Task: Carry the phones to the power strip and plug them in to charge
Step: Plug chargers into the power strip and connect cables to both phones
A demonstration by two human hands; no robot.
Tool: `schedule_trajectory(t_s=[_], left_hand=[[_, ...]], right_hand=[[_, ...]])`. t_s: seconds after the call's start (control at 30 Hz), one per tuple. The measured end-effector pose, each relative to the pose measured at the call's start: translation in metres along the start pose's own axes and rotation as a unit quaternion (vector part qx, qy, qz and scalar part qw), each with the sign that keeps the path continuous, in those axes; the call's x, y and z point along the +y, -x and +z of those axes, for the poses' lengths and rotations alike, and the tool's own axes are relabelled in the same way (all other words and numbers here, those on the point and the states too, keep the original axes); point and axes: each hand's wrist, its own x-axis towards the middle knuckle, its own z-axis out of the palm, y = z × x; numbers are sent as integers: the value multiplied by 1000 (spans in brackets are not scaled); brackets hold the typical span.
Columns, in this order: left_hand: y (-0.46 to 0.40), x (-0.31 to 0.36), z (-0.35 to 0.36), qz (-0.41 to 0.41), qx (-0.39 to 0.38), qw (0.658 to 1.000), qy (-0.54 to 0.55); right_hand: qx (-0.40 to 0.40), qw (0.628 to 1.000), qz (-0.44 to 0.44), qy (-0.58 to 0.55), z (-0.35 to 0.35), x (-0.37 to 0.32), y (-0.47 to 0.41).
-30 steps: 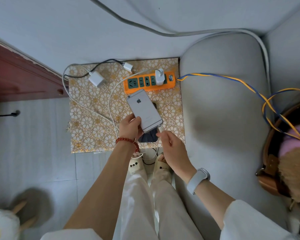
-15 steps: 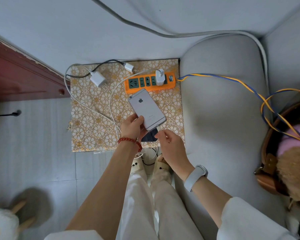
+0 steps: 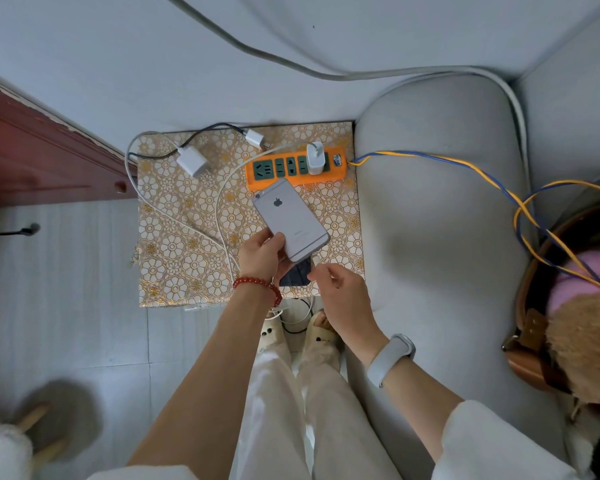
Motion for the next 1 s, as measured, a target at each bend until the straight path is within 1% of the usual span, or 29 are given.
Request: schedule_trajectory(t_s=[0.3, 0.43, 0.53, 0.6, 0.67, 0.73, 0.77, 0.87, 1.0], left_hand=[[-6, -4, -8, 10, -6, 992, -128], [-11, -8, -8, -4, -4, 989, -149], [-13, -17, -5, -6, -9, 988, -154], [-15, -29, -1, 1, -13, 983, -183], [-18, -41, 3, 23, -21, 968, -248], [-23, -53, 8, 41, -26, 949, -311], [-26, -58, 11, 46, -28, 942, -332], [-35, -70, 24, 59, -32, 922, -381], [-40, -77, 42, 59, -25, 902, -426]], right_hand=[[-6, 1000, 13, 25, 4, 8, -2], [-26, 998, 40, 40, 5, 12, -3], [-61, 991, 69, 100, -1, 19, -9], [-62, 981, 77, 166, -11, 23, -14], [-24, 971, 49, 232, -25, 24, -19], [18, 961, 3, 275, -36, 24, -26], [24, 956, -20, 291, -40, 24, -30], [-6, 946, -73, 317, -44, 27, -40], [-23, 945, -92, 312, -43, 29, -47]])
